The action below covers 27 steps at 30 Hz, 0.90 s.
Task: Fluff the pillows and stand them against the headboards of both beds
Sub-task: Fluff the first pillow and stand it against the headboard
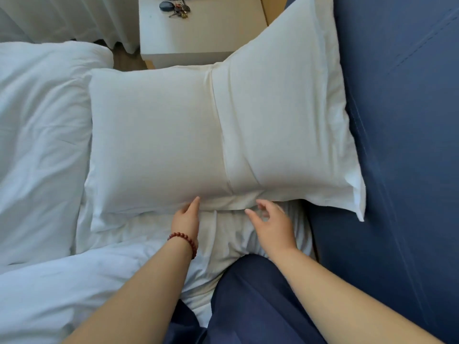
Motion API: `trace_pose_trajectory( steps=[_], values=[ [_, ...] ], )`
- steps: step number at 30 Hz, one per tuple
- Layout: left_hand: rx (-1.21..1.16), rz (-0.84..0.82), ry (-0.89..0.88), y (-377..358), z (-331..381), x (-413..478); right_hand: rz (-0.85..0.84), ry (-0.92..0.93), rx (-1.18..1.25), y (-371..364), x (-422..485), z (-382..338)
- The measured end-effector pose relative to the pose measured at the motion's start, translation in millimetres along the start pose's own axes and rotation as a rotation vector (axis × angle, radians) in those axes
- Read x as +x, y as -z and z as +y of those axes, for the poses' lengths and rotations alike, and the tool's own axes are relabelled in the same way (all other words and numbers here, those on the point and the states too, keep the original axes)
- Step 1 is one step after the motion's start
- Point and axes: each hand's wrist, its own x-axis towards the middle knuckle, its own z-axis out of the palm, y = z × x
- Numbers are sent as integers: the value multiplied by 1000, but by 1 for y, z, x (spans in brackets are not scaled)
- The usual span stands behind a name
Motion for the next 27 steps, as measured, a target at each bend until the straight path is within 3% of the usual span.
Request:
trace_pose_trajectory(
  steps=[3, 5, 7, 9, 12, 14, 15, 18, 20, 22, 25, 27],
  values=[
    [-236, 51, 136, 11, -7, 16, 25, -512, 484, -17, 20, 14],
    [-423, -42, 161, 13, -4, 22, 122, -622, 860, -23, 39, 23],
    [-600, -138, 172, 13, -3, 26, 176, -600, 1044, -23, 56, 26],
    [-698, -177, 139, 13, -4, 24, 213, -572, 1030, -21, 61, 25],
    [-690, -92, 84, 20, -19, 19, 431, -483, 865, -25, 49, 27],
    [-684, -53, 67, 25, -27, 17, 484, -471, 793, -37, 34, 27],
    [-694, -53, 59, 27, -28, 15, 427, -493, 824, -46, 29, 25],
    [-717, -117, 58, 38, -26, 18, 12, -582, 1114, -77, 23, 5],
    [-768, -129, 45, 55, -20, 23, -113, -632, 1179, -90, 26, -10],
    [-813, -91, -8, 81, -13, 32, -59, -654, 1145, -97, 28, -17],
    [-820, 26, -32, 117, -7, 41, 171, -594, 989, -105, 23, -6],
    [-765, 30, -43, 125, -9, 40, 205, -596, 1033, -116, 14, -6]
  ],
)
